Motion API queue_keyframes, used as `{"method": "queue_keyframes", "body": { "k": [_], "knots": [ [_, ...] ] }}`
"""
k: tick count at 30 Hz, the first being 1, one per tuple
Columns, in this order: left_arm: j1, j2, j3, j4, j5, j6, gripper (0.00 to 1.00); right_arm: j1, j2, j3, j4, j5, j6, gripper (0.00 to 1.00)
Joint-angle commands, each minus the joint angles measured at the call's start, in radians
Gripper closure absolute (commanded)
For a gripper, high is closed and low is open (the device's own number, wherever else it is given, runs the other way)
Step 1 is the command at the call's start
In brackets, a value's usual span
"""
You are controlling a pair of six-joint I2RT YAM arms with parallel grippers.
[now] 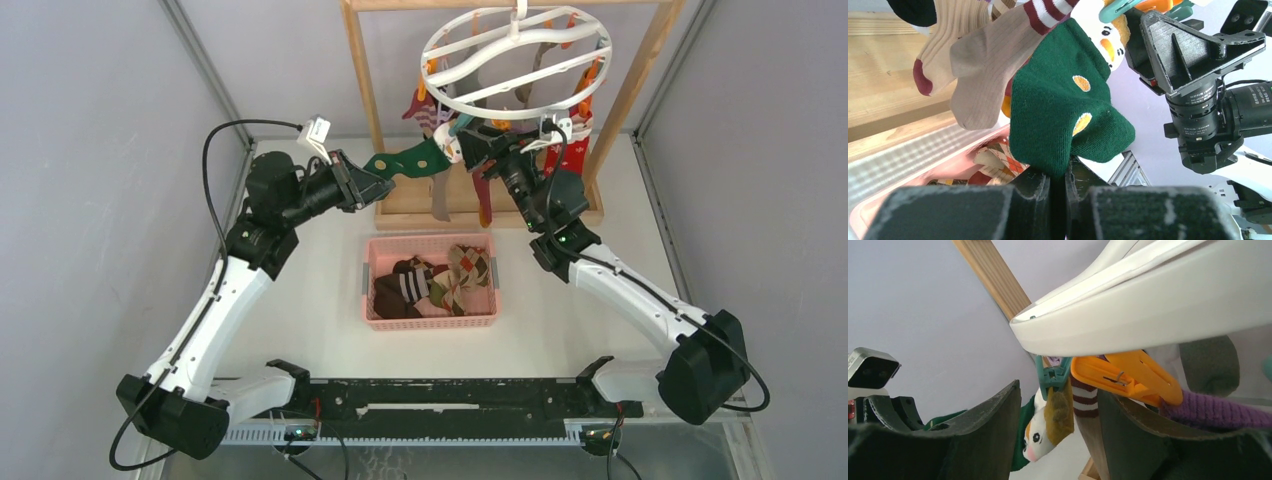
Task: Remove the socks clipped to the hanger
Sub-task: Remove the sock from the hanger.
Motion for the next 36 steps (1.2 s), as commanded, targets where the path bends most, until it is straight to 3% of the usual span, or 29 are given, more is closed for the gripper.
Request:
{"method": "queue_keyframes", "body": {
  "k": [1,18,26,36],
  "knots": [
    [0.006,-0.001,0.052,0.011,0.03,-0.009,0.87,-0.006,0.02,0.021,0.099,-0.019,0.031,0.35],
    [0.007,0.014,0.046,-0.004,0.042,0.006,0.87,-0.015,0.074,0.022,0.188,0.048,0.063,0.36],
    [0.006,0.019,0.044,-0.005,0.043,0.009,0.87,-0.035,0.085,0.022,0.189,0.047,0.081,0.49],
    [0.006,0.032,0.042,-0.008,0.049,0.014,0.87,-0.047,0.099,0.042,0.188,0.02,0.089,0.49]
  ]
}}
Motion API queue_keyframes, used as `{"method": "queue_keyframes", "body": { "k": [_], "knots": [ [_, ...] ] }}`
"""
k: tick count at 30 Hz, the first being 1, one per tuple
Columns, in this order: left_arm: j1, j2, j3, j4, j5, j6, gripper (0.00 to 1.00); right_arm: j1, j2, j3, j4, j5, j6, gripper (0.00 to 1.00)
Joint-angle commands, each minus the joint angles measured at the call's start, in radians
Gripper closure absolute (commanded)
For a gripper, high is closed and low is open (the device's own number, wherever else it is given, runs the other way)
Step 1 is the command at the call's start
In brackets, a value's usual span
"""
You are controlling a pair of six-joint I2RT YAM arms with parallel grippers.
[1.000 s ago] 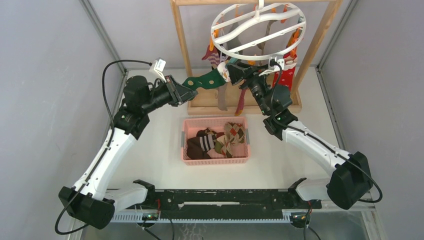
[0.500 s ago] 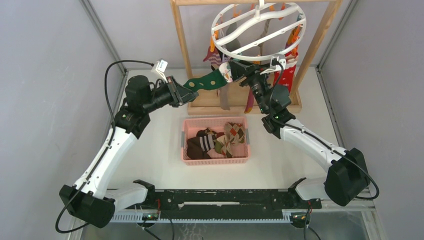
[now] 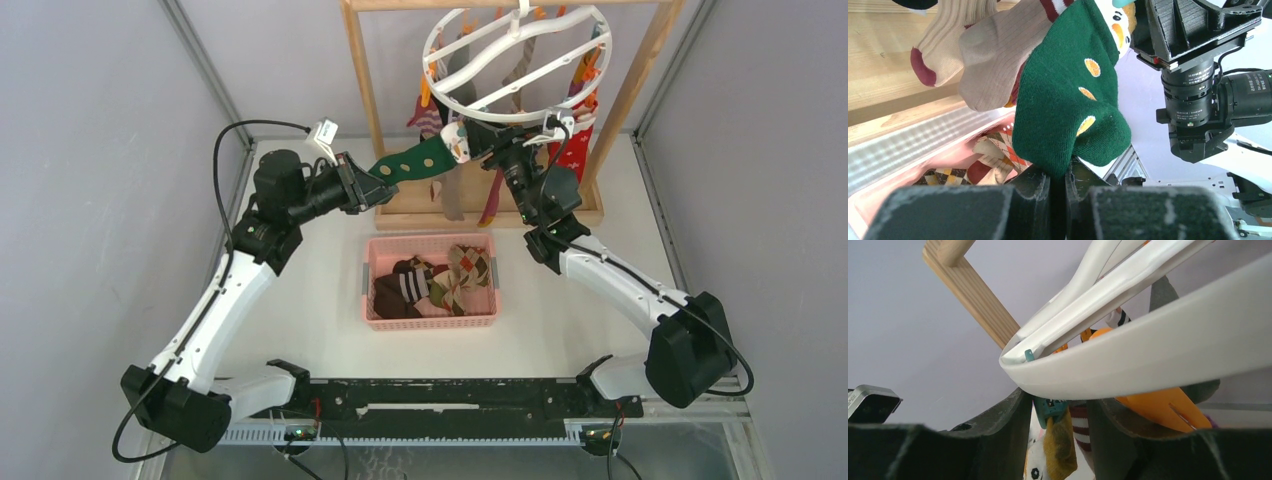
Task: Remove the socks clipped to the hanger
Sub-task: Remove the sock from the hanger.
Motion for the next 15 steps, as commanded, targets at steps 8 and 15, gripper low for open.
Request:
{"method": "queue_keyframes", "body": {
  "k": [8,15],
  "knots": [
    [0.005,0.005,0.037,0.02,0.027,0.014,0.87,-0.015,0.001,0.04,0.036,-0.032,0.02,0.67],
    [0.005,0.001,0.025,0.026,0.025,0.013,0.87,-0.022,-0.004,0.041,0.025,-0.048,0.023,0.97]
  ]
}}
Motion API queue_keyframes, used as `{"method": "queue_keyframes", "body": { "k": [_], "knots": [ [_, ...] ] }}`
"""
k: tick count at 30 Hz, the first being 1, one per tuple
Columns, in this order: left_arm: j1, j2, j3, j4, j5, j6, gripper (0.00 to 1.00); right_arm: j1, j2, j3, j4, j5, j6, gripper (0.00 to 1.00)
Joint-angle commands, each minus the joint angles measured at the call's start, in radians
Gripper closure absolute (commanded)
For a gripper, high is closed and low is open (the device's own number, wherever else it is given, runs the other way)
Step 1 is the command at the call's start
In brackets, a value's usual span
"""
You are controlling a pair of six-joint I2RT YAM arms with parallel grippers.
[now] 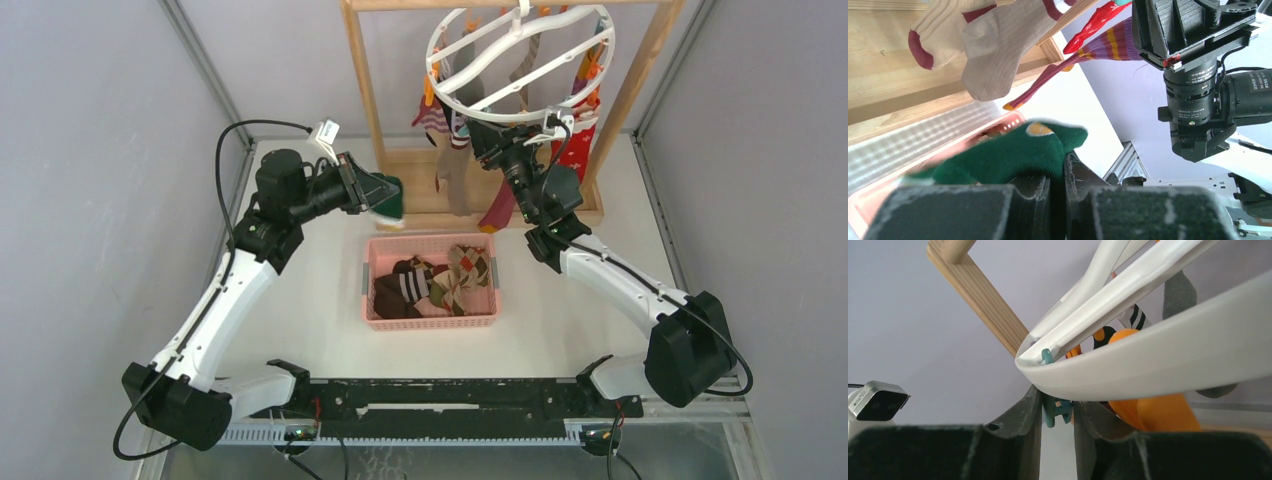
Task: Remove the socks clipped to the hanger
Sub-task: Remove the sock from the hanger, then place the sock in the bin.
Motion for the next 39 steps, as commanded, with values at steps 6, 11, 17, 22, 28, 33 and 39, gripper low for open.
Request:
{"method": "queue_keyframes", "body": {
  "k": [6,11,17,22,28,33,39],
  "knots": [
    [0.004,-0.015,0.022,0.033,0.035,0.004,0.87,-0.013,-0.016,0.04,0.006,-0.015,0.015,0.95],
    [0.002,-0.033,-0.004,0.041,0.048,-0.005,0.87,-0.02,-0.02,0.04,-0.005,-0.035,0.021,0.93],
    [-0.009,-0.066,-0.068,0.046,0.049,-0.008,0.87,-0.027,-0.042,0.04,-0.054,-0.047,0.027,0.56],
    [-0.02,-0.105,-0.128,0.047,0.048,-0.011,0.86,-0.03,-0.062,0.04,-0.095,-0.061,0.02,0.46],
    [-0.043,-0.155,-0.189,0.048,0.043,-0.02,0.85,-0.029,-0.092,0.019,-0.126,-0.085,0.016,0.39],
    [-0.078,-0.187,-0.236,0.051,0.018,-0.026,0.84,-0.025,-0.132,-0.031,-0.143,-0.095,0.017,0.38],
    [-0.122,-0.186,-0.303,0.084,-0.02,-0.035,0.83,-0.009,-0.189,-0.115,-0.174,-0.092,0.016,0.38]
  ]
}}
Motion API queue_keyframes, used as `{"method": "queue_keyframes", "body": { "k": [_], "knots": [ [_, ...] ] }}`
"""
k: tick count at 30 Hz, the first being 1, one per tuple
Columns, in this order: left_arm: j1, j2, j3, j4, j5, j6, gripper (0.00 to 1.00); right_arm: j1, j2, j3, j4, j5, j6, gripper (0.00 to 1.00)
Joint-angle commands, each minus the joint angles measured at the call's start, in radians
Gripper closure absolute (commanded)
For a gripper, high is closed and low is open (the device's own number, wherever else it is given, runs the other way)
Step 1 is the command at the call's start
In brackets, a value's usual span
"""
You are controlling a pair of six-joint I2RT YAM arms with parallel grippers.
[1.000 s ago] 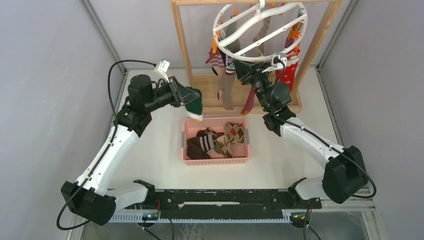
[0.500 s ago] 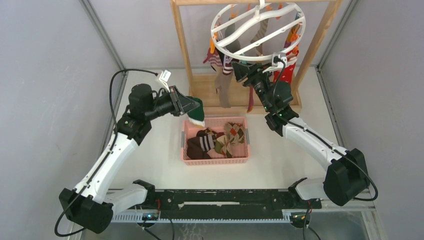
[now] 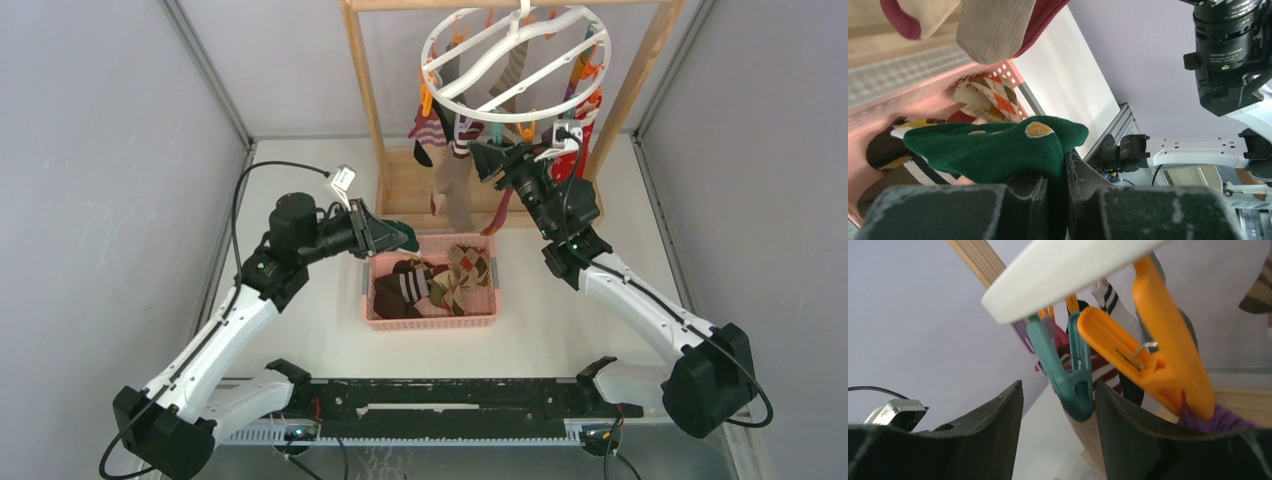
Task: Remove the socks clipped to the hanger
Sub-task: Place the sock in the bin.
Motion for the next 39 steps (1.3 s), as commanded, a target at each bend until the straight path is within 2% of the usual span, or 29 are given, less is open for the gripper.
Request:
{"method": "queue_keyframes", "body": {
  "k": [1,11,22,23,24,27,28,37,39],
  "knots": [
    [-0.031,-0.01,-0.055,0.066,-0.037,-0.024,0.83,0.016,-0.054,-0.048,-0.021,-0.007,-0.005,0.38],
    [-0.06,0.08,-0.148,0.11,-0.147,0.012,0.76,0.06,-0.121,-0.189,-0.073,-0.016,-0.01,0.38],
    [-0.094,0.192,-0.289,0.187,-0.234,0.008,0.49,0.119,-0.15,-0.299,-0.121,-0.046,-0.035,0.38],
    [-0.101,0.2,-0.292,0.187,-0.243,0.009,0.46,0.122,-0.155,-0.307,-0.124,-0.048,-0.037,0.38],
    [-0.107,0.209,-0.295,0.186,-0.25,0.01,0.38,0.125,-0.158,-0.314,-0.128,-0.05,-0.038,0.38],
    [-0.14,0.237,-0.291,0.163,-0.281,0.021,0.03,0.126,-0.171,-0.33,-0.143,-0.051,-0.044,0.38],
    [-0.15,0.244,-0.285,0.148,-0.297,0.026,0.01,0.126,-0.176,-0.335,-0.148,-0.05,-0.046,0.38],
    [-0.315,0.188,-0.174,-0.138,-0.535,0.081,0.0,0.127,-0.224,-0.358,-0.245,-0.028,-0.067,0.38],
    [-0.363,0.168,-0.133,-0.223,-0.628,0.091,0.0,0.126,-0.239,-0.359,-0.275,-0.027,-0.067,0.38]
  ]
}}
